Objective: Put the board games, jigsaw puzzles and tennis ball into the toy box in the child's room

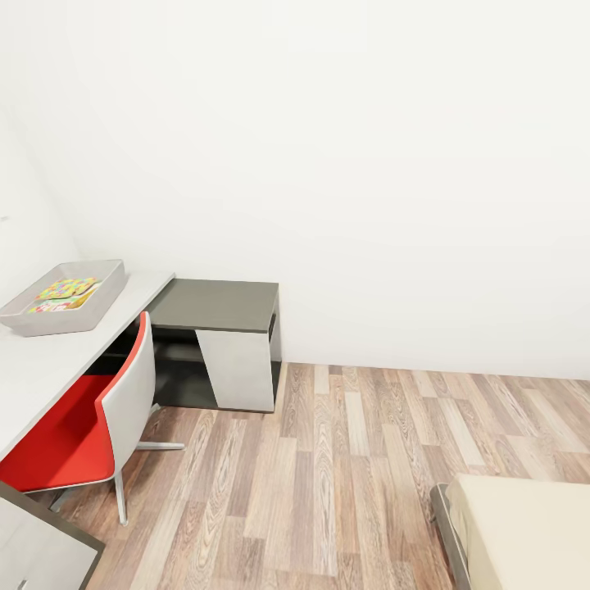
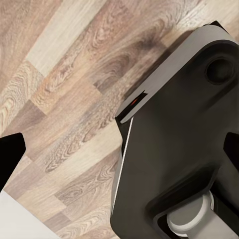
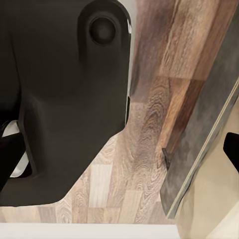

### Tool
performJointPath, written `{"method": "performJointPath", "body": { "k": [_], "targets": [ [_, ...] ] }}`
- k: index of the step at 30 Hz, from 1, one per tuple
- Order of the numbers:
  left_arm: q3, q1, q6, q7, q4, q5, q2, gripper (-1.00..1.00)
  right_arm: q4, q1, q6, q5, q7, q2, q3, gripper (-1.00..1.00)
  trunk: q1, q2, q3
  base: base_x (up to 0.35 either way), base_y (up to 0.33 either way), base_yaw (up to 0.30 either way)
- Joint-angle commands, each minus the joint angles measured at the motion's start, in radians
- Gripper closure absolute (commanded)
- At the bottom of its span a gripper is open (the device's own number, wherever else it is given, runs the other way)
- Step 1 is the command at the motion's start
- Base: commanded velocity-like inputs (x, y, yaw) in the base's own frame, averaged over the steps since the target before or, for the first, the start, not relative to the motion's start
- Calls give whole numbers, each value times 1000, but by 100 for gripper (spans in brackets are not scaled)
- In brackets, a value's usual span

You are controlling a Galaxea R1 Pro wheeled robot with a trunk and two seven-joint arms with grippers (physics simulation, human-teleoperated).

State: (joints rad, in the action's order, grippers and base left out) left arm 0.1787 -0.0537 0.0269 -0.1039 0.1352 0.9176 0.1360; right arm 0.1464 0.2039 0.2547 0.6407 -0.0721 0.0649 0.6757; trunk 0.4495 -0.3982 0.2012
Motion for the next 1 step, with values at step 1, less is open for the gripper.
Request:
{"method": "performJointPath", "body": {
  "k": [1],
  "targets": [
    [8,0,3,-7,3,7,1,-100,4,0,6,10,-7,1,8,-100,1,-2,2,0,0,0]
  ]
}}
